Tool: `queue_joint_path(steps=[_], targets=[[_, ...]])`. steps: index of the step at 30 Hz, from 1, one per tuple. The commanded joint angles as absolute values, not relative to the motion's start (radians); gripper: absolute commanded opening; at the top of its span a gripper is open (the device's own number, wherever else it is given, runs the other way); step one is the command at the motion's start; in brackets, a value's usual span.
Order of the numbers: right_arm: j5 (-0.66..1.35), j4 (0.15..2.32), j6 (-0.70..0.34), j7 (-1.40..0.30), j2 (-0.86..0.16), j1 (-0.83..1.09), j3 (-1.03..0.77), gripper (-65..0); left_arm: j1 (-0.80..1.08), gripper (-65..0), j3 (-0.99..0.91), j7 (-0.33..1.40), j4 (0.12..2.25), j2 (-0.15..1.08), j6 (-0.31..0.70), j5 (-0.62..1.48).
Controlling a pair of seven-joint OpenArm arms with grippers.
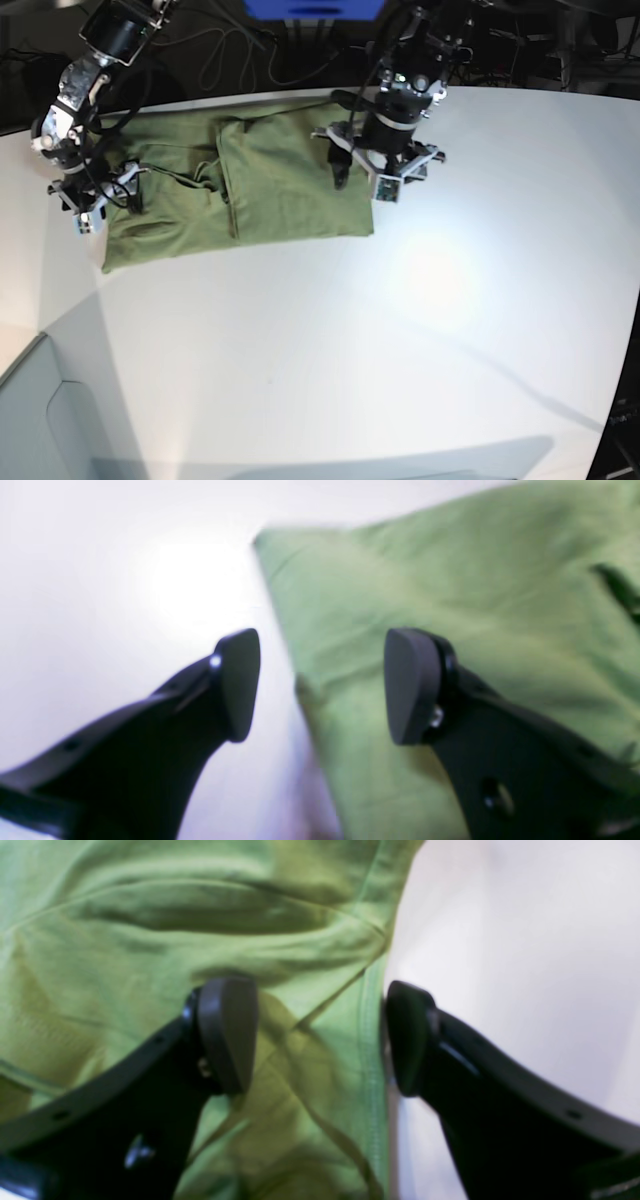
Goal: Fold the T-shirt properly
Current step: 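Move the left gripper to the folded shirt's edge and grasp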
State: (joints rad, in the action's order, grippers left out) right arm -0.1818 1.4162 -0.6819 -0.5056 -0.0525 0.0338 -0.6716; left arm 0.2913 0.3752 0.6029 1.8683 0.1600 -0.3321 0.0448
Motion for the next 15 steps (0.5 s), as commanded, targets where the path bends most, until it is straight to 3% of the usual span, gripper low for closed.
queue_joint_path(steps=[1, 8, 15], targets=[[-0.179, 1.428, -0.698, -0.506, -0.061, 0.028, -0.665, -30.9, 0.297, -27.4, 0.36, 0.579, 1.871, 0.147, -0.325, 0.044], [-0.179, 1.426, -0.698, -0.506, -0.064, 0.041, -0.613, -63.9, 0.3, -27.4, 0.349, 0.578, 1.781, 0.114, -0.323, 0.044], [-0.179, 1.435, -0.698, -0.506, -0.064, 0.038, -0.613, -64.9, 0.294, -27.4, 0.348, 0.578, 1.738, 0.107, -0.323, 0.044]])
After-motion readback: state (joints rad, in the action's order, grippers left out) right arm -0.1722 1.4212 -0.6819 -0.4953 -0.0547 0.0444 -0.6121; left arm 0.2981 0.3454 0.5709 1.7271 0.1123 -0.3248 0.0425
